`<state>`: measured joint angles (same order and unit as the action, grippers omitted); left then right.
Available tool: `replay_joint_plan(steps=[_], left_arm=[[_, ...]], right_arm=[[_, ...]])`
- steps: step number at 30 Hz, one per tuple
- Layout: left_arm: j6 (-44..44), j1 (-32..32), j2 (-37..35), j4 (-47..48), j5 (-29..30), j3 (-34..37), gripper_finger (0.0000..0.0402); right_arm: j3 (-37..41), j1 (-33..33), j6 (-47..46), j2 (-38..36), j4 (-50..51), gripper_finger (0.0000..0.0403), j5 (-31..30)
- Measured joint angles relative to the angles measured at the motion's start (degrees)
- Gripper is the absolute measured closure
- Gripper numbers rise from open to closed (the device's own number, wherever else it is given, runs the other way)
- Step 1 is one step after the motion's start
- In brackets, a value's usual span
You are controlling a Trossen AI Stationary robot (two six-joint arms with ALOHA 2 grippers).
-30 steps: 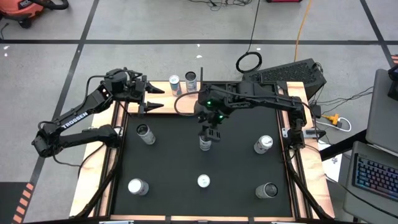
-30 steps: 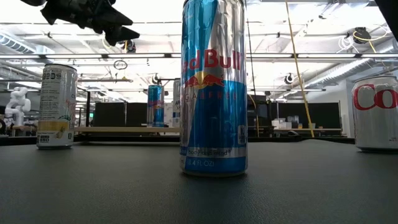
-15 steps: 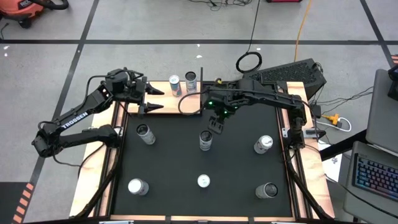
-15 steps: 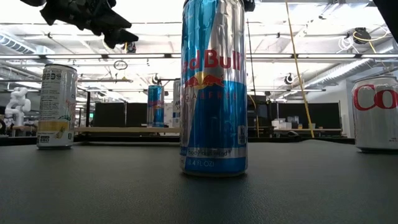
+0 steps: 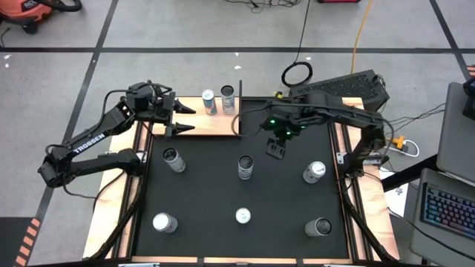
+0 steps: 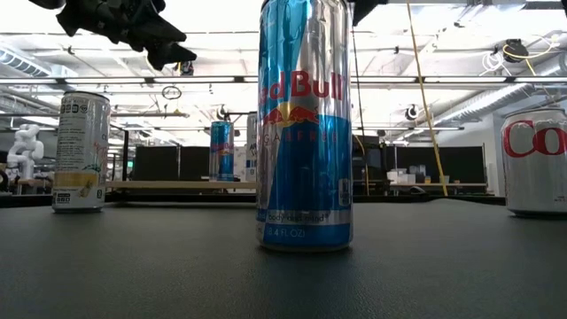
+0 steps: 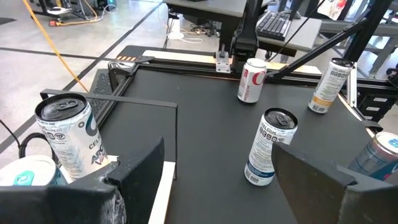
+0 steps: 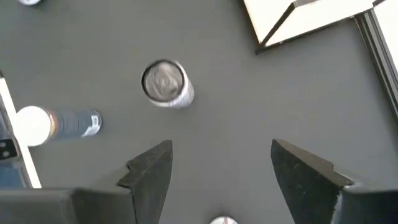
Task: Place canned beverage on shelf
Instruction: Put the top red-silver soda can on the shelf
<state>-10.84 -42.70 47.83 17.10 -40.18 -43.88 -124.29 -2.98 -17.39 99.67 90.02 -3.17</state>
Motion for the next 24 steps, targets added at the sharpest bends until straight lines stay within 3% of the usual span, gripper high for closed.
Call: replay_joint_plan(steps=[8, 13, 24], left_arm=[[-0.4, 0.0, 0.0, 0.0, 0.0, 0.0, 0.0102], [-0.1, 0.0, 0.0, 0.0, 0.0, 0.0, 0.0102], [-0.4, 0.0, 0.0, 0.0, 0.0, 0.0, 0.0102]], right_arm=[[12.8, 0.0, -5.6, -10.4, 0.0, 0.0149, -0.2], [24.2, 0.0, -11.7, -18.0, 0.0, 0.0149, -4.5], [45.1, 0.0, -21.0, -32.6, 0.1, 0.0149, 3.7]])
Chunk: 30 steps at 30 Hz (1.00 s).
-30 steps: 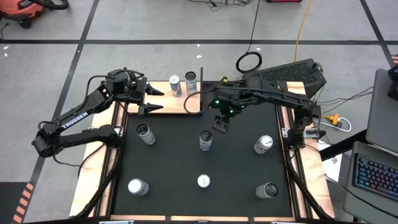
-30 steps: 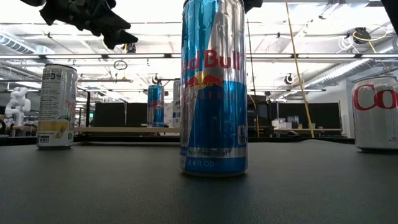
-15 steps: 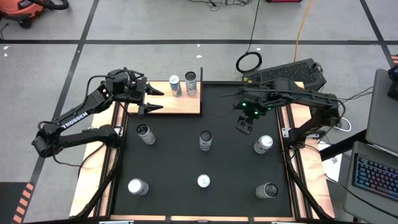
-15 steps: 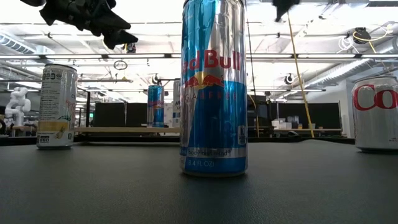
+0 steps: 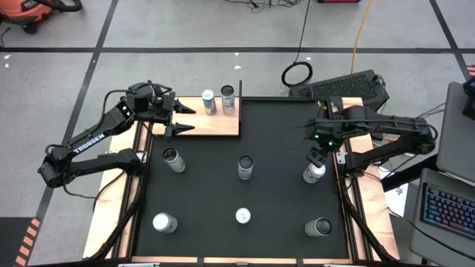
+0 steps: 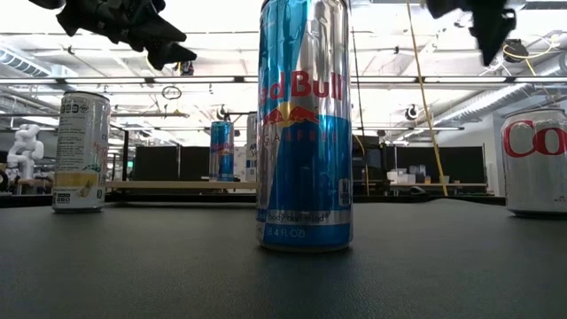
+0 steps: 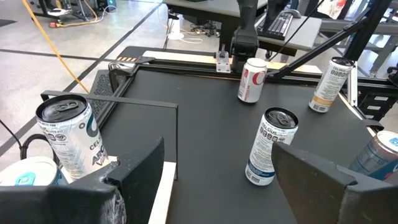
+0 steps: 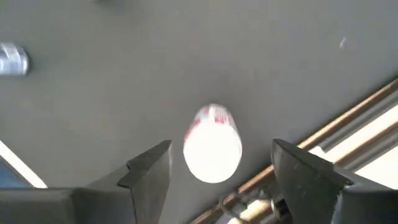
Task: Place canned beverage on shelf
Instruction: Put the top red-silver soda can on the shelf
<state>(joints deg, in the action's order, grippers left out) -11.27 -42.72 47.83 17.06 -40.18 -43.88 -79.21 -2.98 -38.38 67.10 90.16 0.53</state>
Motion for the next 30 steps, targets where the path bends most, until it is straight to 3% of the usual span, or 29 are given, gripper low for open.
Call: replay_joint_plan(steps=[5, 30], left_arm=[[0.0, 0.0, 0.0, 0.0, 0.0, 0.0, 0.0102], [0.0, 0.0, 0.0, 0.0, 0.0, 0.0, 0.0102]], right_arm=[[3.7, 0.1, -1.7, -2.3, -0.1, 0.0149, 1.1], [3.7, 0.1, 4.8, -2.6, -0.2, 0.0149, 1.0]])
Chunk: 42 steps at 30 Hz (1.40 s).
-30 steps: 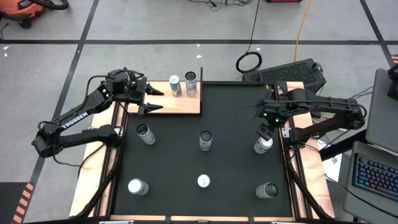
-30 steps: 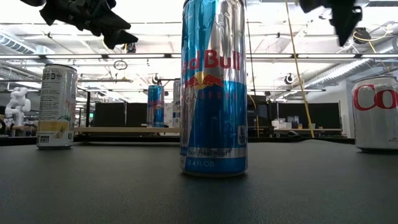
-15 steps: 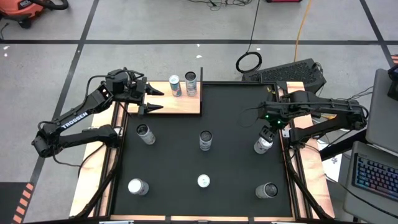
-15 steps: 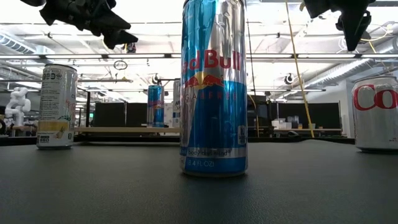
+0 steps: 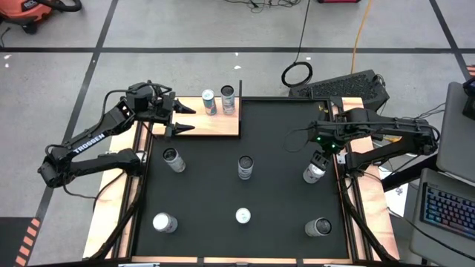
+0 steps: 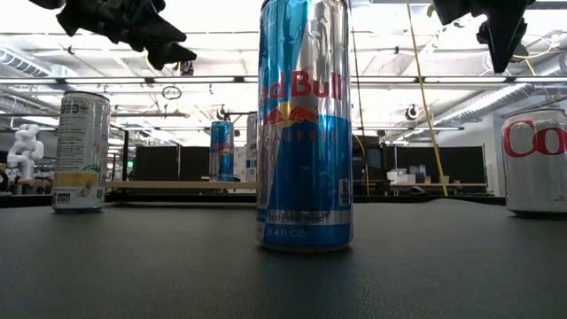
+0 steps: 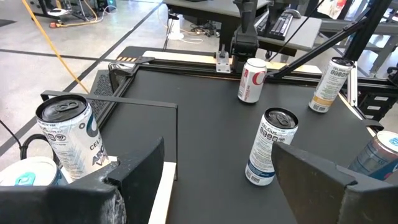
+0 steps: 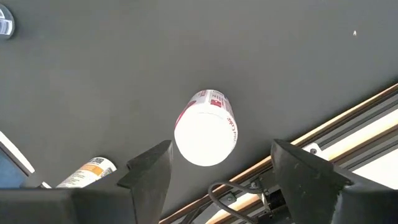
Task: Place canned beverage on shelf
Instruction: Put the top red-silver soda can on the shelf
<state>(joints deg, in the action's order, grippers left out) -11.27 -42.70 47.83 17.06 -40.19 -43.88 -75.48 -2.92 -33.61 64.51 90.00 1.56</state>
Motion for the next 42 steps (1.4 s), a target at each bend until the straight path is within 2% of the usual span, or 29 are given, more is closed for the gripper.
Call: replay_joint_plan(steps=[7, 17, 22, 27, 33, 39, 42], left_arm=[[0.0, 0.0, 0.0, 0.0, 0.0, 0.0, 0.0102], [0.3, 0.0, 0.0, 0.0, 0.0, 0.0, 0.0102], [0.3, 0.0, 0.0, 0.0, 0.6, 0.0, 0.0102], [0.5, 0.0, 0.0, 0.0, 3.9, 0.0, 0.0102], [0.5, 0.0, 0.0, 0.0, 4.3, 0.0, 0.0102], [0.5, 0.0, 0.0, 0.0, 4.3, 0.0, 0.0102], [0.5, 0.0, 0.0, 0.0, 4.3, 0.0, 0.0102]], right_arm=[[0.0, 0.0, -0.9, 0.0, -0.1, 0.0149, 0.0], [0.0, 0.0, -8.6, 0.0, -2.6, 0.0149, 0.3], [0.0, 0.0, -5.4, 0.0, -5.8, 0.0149, 0.2], [0.0, 0.0, -0.2, 0.0, -7.9, 0.0149, 0.1], [0.0, -0.1, -4.4, 0.0, -9.2, 0.0149, -1.4], [0.0, 0.0, 0.7, 0.0, -7.7, 0.0149, -1.6], [0.0, 0.0, 1.3, 0.0, -7.6, 0.0149, -4.0]])
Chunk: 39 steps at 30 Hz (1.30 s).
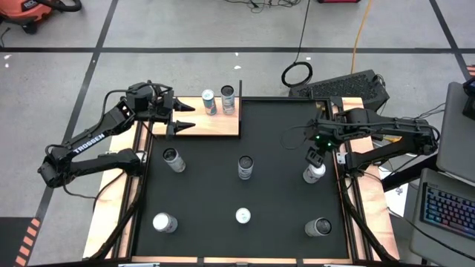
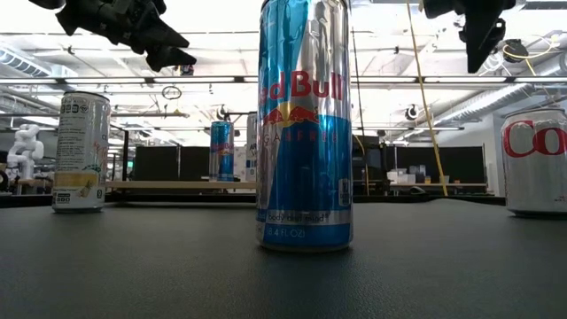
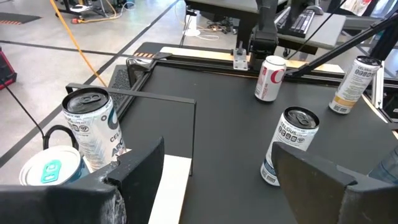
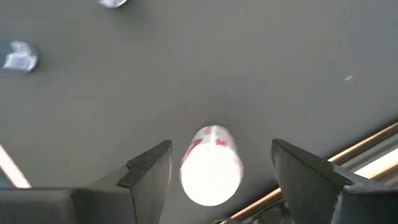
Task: Place canned beverage on shelf
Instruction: Put the top red-silver soda can on the shelf
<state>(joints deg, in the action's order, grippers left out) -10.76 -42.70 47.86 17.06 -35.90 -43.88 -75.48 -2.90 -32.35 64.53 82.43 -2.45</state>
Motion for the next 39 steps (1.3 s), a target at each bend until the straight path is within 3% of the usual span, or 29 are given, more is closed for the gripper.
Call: replay_joint_plan(steps=[6, 17, 25, 39], left_arm=[[0.0, 0.0, 0.0, 0.0, 0.0, 0.0, 0.0102], [0.0, 0.0, 0.0, 0.0, 0.0, 0.0, 0.0102], [0.0, 0.0, 0.0, 0.0, 0.0, 0.0, 0.0102], [0.0, 0.0, 0.0, 0.0, 0.0, 0.0, 0.0102]], right_arm=[[0.0, 0.0, 0.5, 0.0, -0.3, 0.0149, -5.1], [0.0, 0.0, 0.1, 0.0, -0.3, 0.0149, -5.2], [0.0, 0.0, 0.8, 0.0, -0.3, 0.0149, -9.6], [0.0, 0.0, -1.4, 0.0, 0.4, 0.0149, -11.2]])
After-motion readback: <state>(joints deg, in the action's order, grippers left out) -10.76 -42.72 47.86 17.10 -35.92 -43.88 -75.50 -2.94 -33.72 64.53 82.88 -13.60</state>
